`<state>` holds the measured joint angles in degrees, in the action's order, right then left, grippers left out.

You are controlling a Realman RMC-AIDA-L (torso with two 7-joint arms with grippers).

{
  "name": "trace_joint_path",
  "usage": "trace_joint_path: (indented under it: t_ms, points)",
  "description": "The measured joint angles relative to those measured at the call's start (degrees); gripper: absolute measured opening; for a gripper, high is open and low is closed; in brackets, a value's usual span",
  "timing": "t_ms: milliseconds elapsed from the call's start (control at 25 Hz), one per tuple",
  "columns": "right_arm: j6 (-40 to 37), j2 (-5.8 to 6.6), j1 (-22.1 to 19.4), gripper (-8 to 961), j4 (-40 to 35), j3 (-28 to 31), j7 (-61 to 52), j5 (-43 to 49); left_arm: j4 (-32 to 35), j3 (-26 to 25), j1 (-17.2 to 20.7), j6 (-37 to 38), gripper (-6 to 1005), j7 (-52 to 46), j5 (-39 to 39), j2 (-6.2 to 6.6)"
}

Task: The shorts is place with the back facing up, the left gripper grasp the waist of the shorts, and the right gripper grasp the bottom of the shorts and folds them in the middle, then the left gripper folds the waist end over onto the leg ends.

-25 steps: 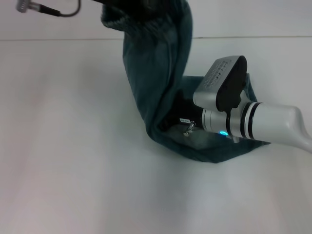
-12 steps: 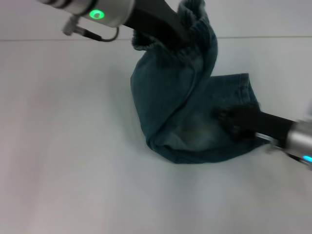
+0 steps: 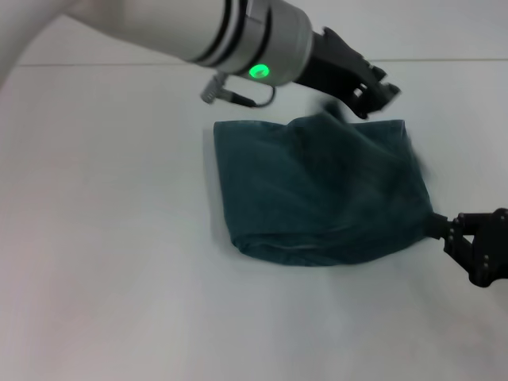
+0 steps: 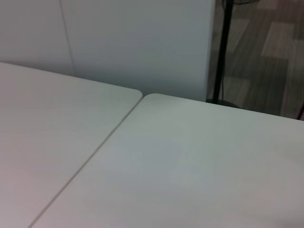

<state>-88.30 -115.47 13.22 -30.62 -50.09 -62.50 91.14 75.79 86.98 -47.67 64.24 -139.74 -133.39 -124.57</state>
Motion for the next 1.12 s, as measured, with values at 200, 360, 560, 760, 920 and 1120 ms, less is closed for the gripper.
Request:
trace_joint_path:
  t_ms: [200, 360, 560, 760, 920, 1120]
  points:
    - [-0.7, -0.15, 0.3, -1, -0.3, 0.7, -0.4, 2.1, 0.3, 1.7, 1.8, -0.3, 219, 1.5, 2.6, 0.11]
    - [-1.8, -0.24, 0.7, -1, -0.8, 1.1, -0.4, 2.6, 3.5, -0.2, 7.5, -0.2, 318, 6.4, 6.6, 0.15]
    - [-3.9, -0.3, 0.5, 0, -3.0, 1.2, -0.7, 2.7, 1.3, -9.2, 17.3, 4.1, 561, 23.5, 20.7, -0.06]
    - [-5.2, -0.5, 0.4, 27, -6.9, 1.3, -5.3, 4.3, -18.0, -26.2, 20.9, 15.5, 754, 45.1, 32.7, 0.45]
    - [-6.5, -0.81, 0.7, 119, -8.8, 1.4, -6.9, 6.7, -34.5, -40.9, 22.7, 24.7, 885, 61.0, 34.8, 2.87]
    - [-9.5, -0.26, 1.3, 336, -9.6, 2.4, -7.7, 8.1, -44.7, -49.7, 26.0, 31.4, 942, 69.8, 29.2, 6.86]
